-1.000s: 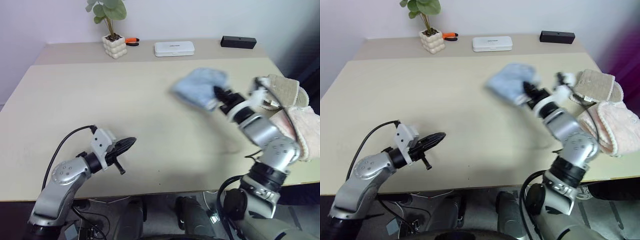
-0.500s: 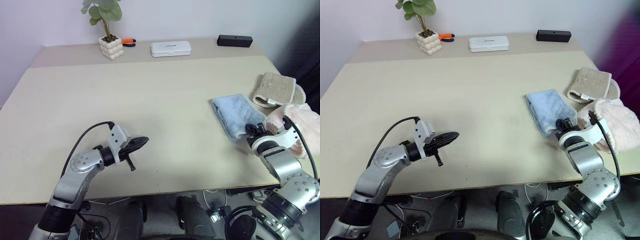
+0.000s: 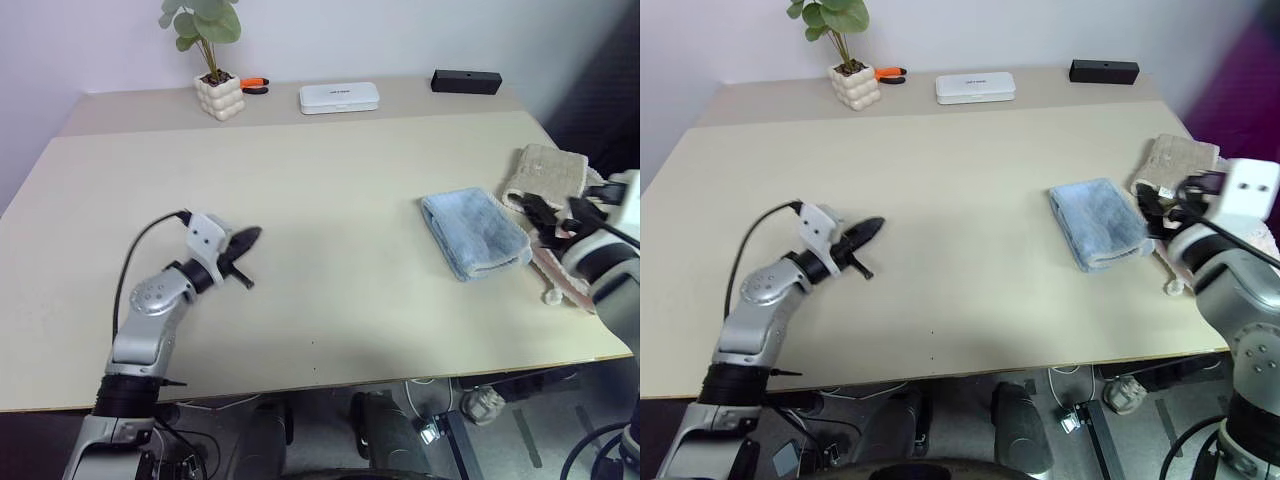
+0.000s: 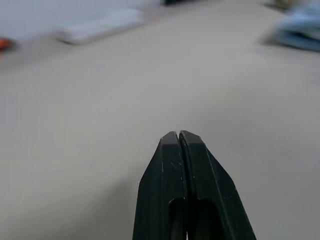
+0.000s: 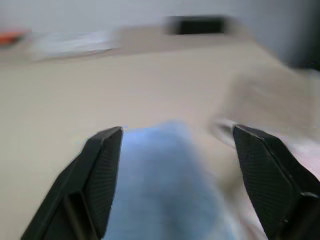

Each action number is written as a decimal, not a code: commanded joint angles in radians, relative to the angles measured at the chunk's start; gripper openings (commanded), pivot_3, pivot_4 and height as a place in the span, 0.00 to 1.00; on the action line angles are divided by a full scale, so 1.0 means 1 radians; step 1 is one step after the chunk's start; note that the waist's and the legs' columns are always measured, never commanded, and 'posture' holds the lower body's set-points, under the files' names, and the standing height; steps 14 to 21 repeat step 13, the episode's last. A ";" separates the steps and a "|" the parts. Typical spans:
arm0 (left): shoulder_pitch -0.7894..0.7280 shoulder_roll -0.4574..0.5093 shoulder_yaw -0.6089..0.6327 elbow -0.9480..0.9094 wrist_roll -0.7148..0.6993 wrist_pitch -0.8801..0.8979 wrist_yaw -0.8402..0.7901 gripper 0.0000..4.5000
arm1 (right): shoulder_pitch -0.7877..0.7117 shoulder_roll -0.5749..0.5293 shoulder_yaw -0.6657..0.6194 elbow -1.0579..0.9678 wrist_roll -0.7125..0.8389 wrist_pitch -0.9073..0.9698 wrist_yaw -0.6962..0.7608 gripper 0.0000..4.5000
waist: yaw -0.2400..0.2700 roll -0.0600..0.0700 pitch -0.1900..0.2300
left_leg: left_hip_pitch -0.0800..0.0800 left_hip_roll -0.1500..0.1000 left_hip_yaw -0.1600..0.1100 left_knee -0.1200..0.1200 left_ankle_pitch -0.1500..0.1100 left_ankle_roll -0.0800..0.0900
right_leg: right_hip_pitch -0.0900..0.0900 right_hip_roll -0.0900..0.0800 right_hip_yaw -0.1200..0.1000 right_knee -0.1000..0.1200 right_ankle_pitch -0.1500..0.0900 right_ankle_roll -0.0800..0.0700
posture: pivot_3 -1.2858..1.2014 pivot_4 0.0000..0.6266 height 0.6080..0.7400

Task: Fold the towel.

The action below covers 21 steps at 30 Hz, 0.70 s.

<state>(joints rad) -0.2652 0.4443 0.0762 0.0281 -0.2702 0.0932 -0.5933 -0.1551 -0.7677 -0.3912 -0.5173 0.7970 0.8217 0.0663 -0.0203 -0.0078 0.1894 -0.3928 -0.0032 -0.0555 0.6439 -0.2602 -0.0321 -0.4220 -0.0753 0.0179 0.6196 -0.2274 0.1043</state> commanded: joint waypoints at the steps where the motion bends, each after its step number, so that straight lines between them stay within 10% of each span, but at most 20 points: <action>1: 0.032 0.032 0.067 -0.013 -0.003 -0.028 0.007 0.00 | -0.028 -0.052 0.186 0.009 -0.143 -0.154 0.231 0.78 | 0.002 -0.001 0.000 | 0.000 0.000 0.000 0.000 0.000 0.000 | 0.000 0.000 0.000 -0.001 0.000 0.000 | 0.52 0.24 0.99; 11: 0.277 0.113 0.134 -0.219 -0.039 0.051 -0.032 0.00 | -0.151 0.004 0.359 0.267 -0.282 -0.355 0.567 0.78 | 0.013 -0.004 0.002 | -0.002 -0.001 0.000 0.002 0.000 0.000 | 0.001 -0.003 -0.001 -0.003 -0.001 -0.003 | 0.52 0.24 0.99; 21: 0.320 0.116 0.131 -0.250 -0.034 0.054 -0.032 0.00 | -0.163 0.020 0.377 0.288 -0.300 -0.364 0.597 0.78 | 0.010 -0.003 0.002 | -0.002 -0.001 0.001 0.002 0.000 0.000 | 0.001 -0.004 0.000 -0.004 -0.001 -0.003 | 0.52 0.24 0.99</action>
